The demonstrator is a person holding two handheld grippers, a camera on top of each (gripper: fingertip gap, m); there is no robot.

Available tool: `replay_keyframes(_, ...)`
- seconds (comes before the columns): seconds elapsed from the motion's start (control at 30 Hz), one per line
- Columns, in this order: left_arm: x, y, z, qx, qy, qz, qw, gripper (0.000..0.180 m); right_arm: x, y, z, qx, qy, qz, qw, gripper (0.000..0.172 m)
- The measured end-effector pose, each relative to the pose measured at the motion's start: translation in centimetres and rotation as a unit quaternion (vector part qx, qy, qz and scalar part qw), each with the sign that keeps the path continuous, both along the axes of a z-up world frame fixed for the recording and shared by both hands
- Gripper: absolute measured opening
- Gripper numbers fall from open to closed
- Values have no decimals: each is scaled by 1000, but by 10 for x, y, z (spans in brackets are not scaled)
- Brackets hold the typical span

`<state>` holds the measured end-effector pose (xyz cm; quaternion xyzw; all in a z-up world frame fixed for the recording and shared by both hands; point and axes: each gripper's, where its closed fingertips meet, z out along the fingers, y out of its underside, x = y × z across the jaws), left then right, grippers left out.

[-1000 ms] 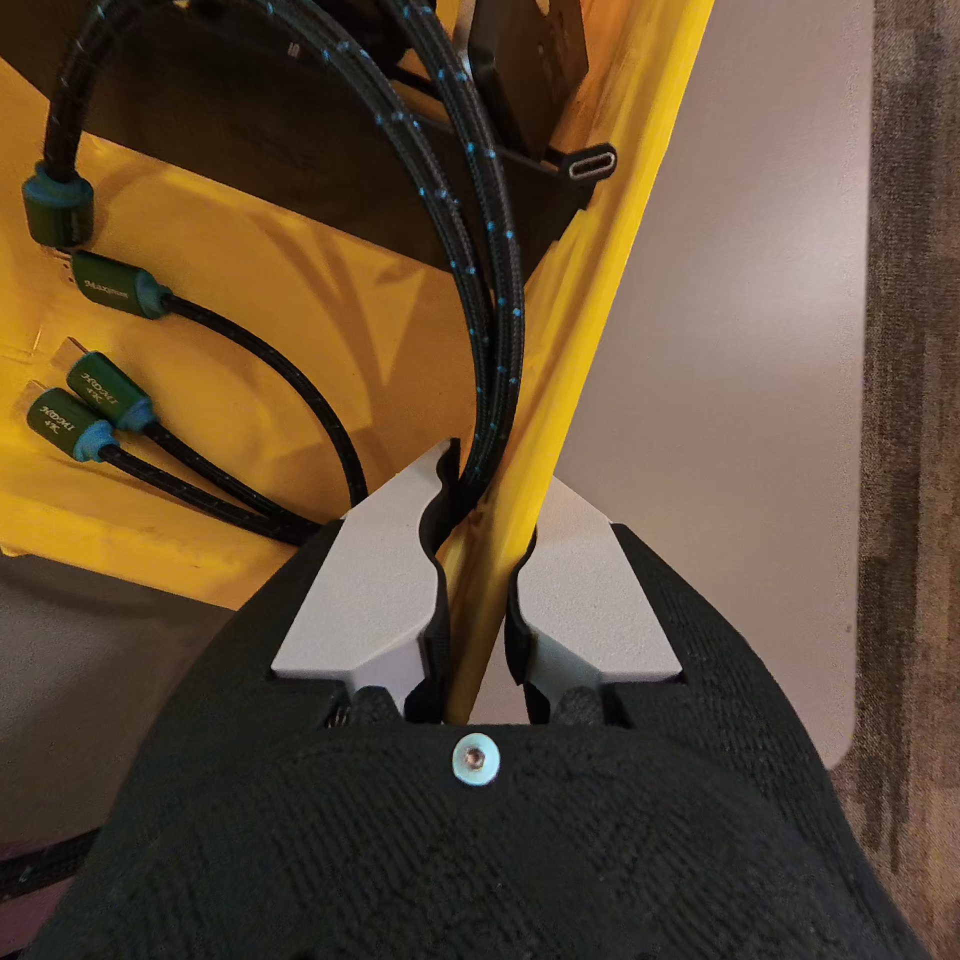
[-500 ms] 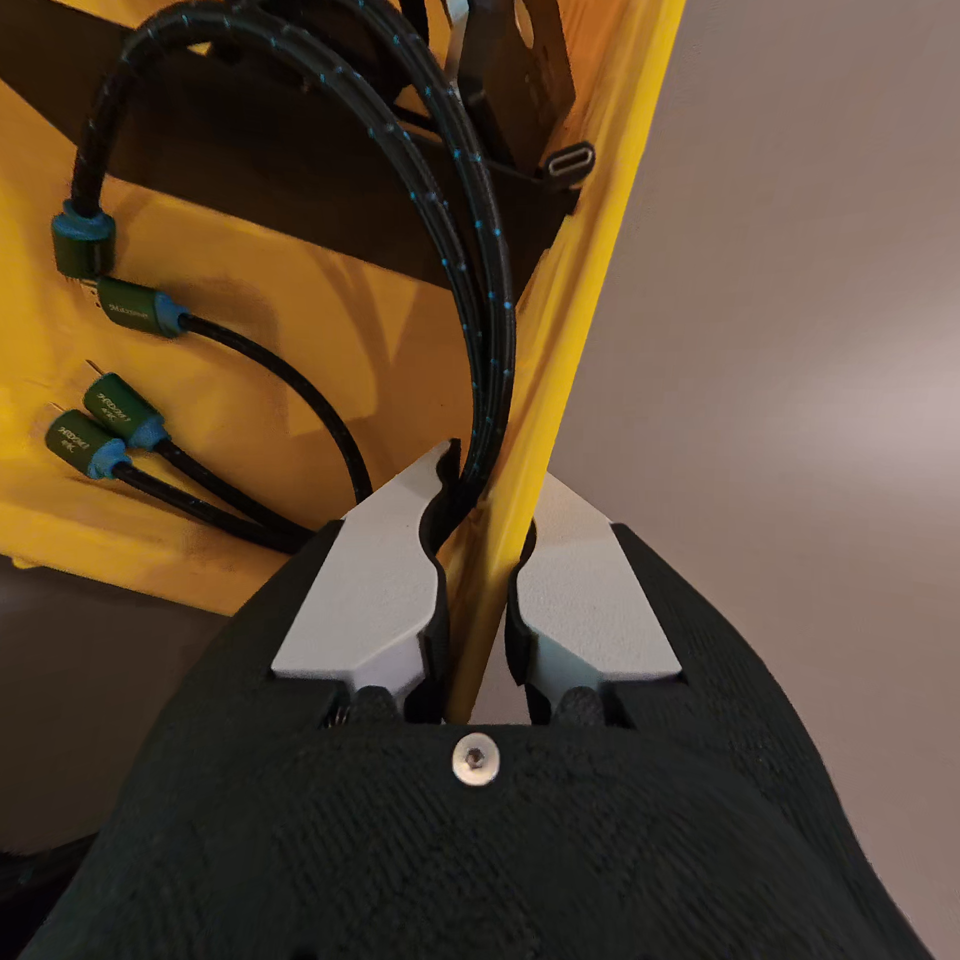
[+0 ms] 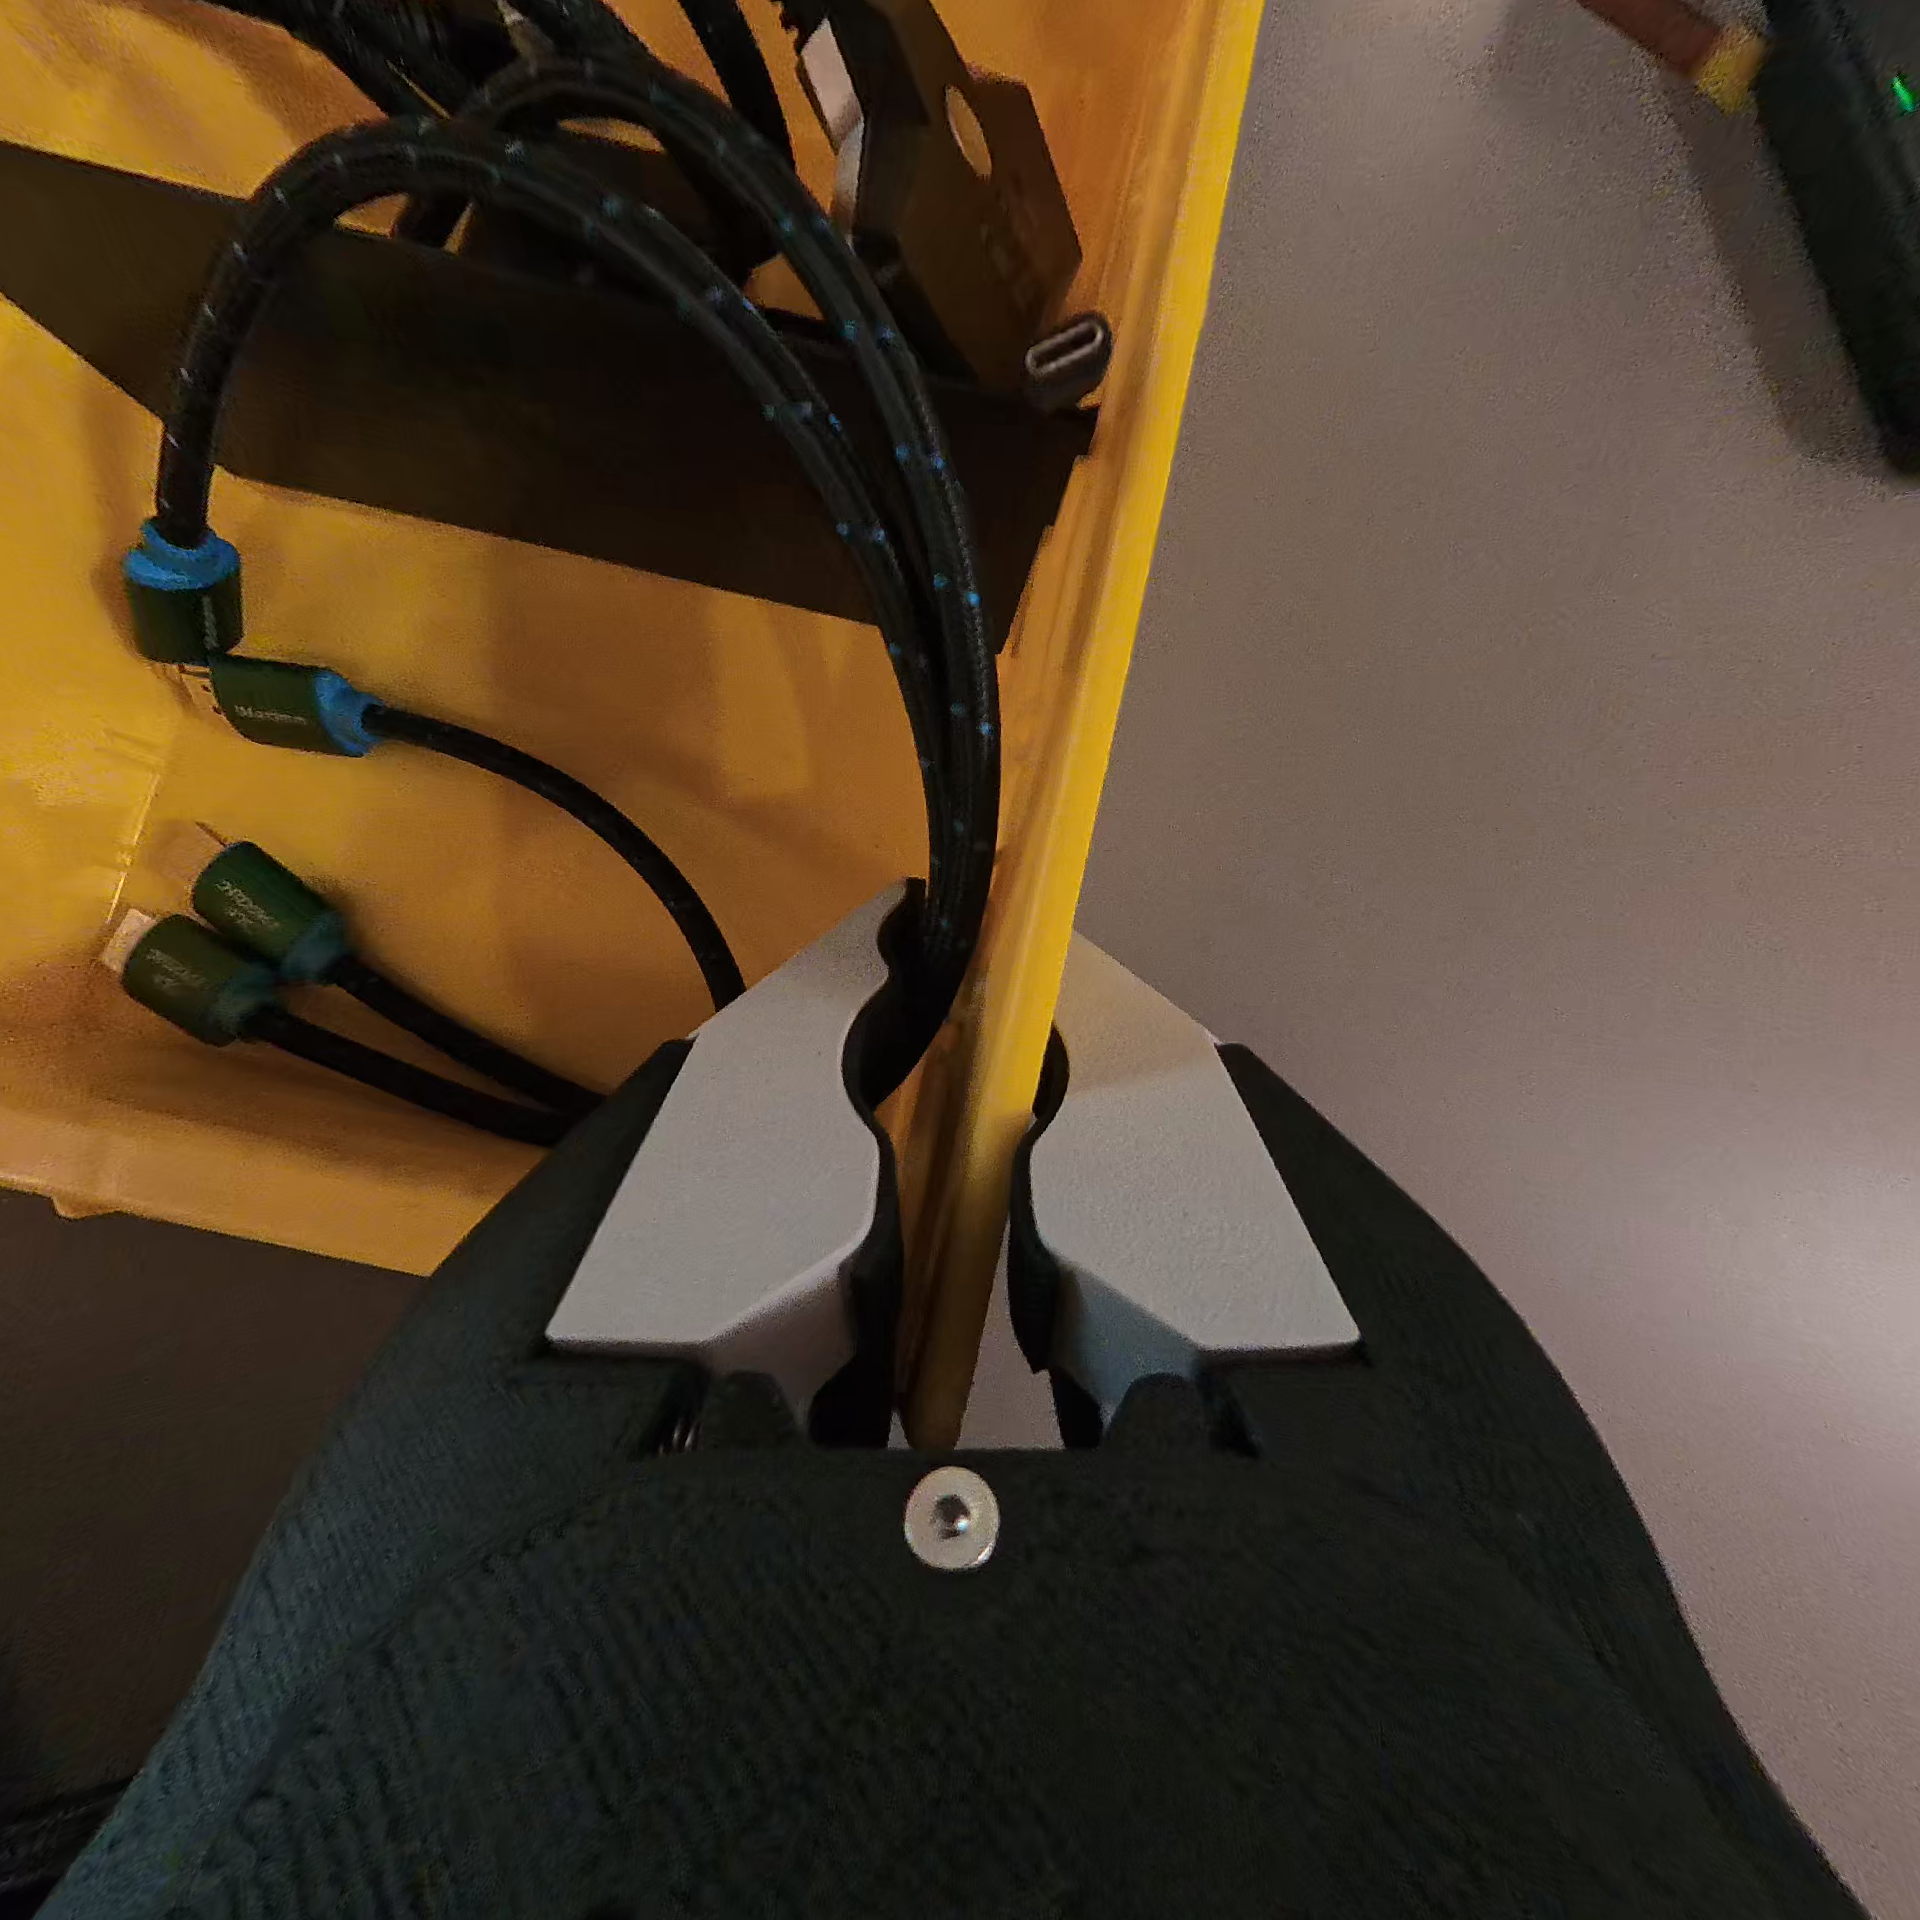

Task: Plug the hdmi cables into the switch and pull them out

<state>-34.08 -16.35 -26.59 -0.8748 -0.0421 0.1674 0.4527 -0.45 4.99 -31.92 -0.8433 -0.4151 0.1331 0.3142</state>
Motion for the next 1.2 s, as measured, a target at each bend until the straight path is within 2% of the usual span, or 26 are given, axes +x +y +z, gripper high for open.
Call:
replay_keyframes(0.1,-2,-10,30,51,24,11,998,16,-45,-8,2,14,11,31,999,12)
replay_keyframes(0.27,0,-18,73,120,78,22,989,17,-132,-37,8,15,75,102,992,28)
replay_keyframes(0.37,6,-19,92,159,103,19,982,17,-184,-65,15,-18,154,171,973,61)
replay_keyframes(0.47,13,-22,106,180,130,11,975,17,-208,-90,34,-18,231,231,945,78)
replay_keyframes(0.57,29,-22,119,203,152,-11,967,17,-196,-84,73,92,315,242,913,83)
replay_keyframes(0.67,58,-11,135,234,159,-61,957,17,-149,-57,115,234,375,195,875,77)
replay_keyframes(0.73,88,2,146,252,147,-115,950,17,-100,-30,133,339,376,146,850,68)
replay_keyframes(0.83,143,26,156,264,122,-213,933,17,-3,19,142,500,300,36,812,52)
replay_keyframes(0.93,205,52,156,253,99,-314,910,17,98,60,137,609,164,-54,774,42)
replay_keyframes(0.97,225,60,154,245,93,-345,901,17,133,74,136,624,125,-90,766,36)
replay_keyframes(1.03,265,74,148,222,81,-404,884,18,206,99,137,622,86,-183,757,37)
replay_keyframes(1.1,303,85,137,193,64,-457,866,17,260,103,144,627,87,-239,736,38)
replay_keyframes(1.2,351,101,111,135,37,-524,840,17,315,98,154,637,95,-298,704,38)
